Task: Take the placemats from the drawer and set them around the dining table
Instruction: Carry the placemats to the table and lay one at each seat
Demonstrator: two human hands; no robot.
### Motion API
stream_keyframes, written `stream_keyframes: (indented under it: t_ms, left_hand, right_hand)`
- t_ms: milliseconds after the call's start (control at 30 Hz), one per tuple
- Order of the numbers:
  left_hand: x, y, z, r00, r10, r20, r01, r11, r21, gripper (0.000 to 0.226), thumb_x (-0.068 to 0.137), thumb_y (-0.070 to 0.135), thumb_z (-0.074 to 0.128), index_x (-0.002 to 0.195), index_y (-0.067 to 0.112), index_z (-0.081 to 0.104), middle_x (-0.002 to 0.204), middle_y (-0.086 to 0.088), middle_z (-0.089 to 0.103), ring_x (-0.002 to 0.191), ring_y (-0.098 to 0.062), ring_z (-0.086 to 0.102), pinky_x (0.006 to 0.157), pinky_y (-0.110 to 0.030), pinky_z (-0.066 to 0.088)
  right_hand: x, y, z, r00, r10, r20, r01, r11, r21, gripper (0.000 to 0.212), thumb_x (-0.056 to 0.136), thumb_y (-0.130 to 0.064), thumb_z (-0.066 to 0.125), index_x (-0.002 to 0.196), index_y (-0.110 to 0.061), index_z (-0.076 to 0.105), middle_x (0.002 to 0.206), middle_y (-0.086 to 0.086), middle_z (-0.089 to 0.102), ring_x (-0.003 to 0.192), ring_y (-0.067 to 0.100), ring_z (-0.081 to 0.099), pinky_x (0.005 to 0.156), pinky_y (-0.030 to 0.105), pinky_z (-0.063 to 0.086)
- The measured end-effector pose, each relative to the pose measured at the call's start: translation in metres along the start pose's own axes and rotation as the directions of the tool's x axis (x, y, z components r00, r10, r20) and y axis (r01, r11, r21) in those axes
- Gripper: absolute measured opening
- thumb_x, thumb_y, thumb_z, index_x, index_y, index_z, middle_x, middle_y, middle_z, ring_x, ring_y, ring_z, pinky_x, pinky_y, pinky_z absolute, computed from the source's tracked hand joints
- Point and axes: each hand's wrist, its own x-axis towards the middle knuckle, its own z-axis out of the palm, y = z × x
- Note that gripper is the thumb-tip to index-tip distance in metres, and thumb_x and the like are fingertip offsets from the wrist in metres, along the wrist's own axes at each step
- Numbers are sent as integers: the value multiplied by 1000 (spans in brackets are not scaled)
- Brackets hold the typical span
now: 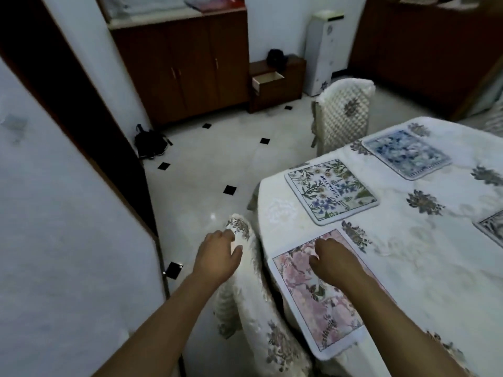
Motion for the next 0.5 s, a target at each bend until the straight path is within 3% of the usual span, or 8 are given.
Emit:
stream_keyframes:
  t_ms: [167, 300, 500]
  left_hand:
    - [70, 5, 1, 994, 105, 24, -106, 994, 27, 27, 90, 34, 55, 107, 13, 62, 101, -9, 63, 102, -29, 54, 82, -35, 43]
    - [131, 2, 4, 979, 190, 72, -193, 981, 27, 31, 90, 35, 57, 111, 12, 62, 103, -9, 64, 101, -27, 54, 79, -34, 46]
    - [233, 9, 36, 862, 444, 246, -452, 892, -27, 33, 89, 37, 56, 109, 12, 63, 100, -10, 66, 96, -30, 58, 78, -36, 50]
  right_hand:
    - [38, -5, -11, 996, 85, -21, -84, 996, 36, 18, 94, -35, 48, 92, -17, 44, 88, 4, 44, 79, 23, 45, 64, 33, 40]
    - [59, -13, -15, 981, 194, -24, -191, 978, 87, 17, 93, -33, 48, 90, -17, 44, 88, 3, 44, 77, 23, 46, 62, 32, 40]
    - [76, -19, -13, 862, 505, -54, -492, 857, 152, 14, 93, -30, 47, 91, -16, 47, 85, 3, 46, 76, 23, 48, 59, 31, 35]
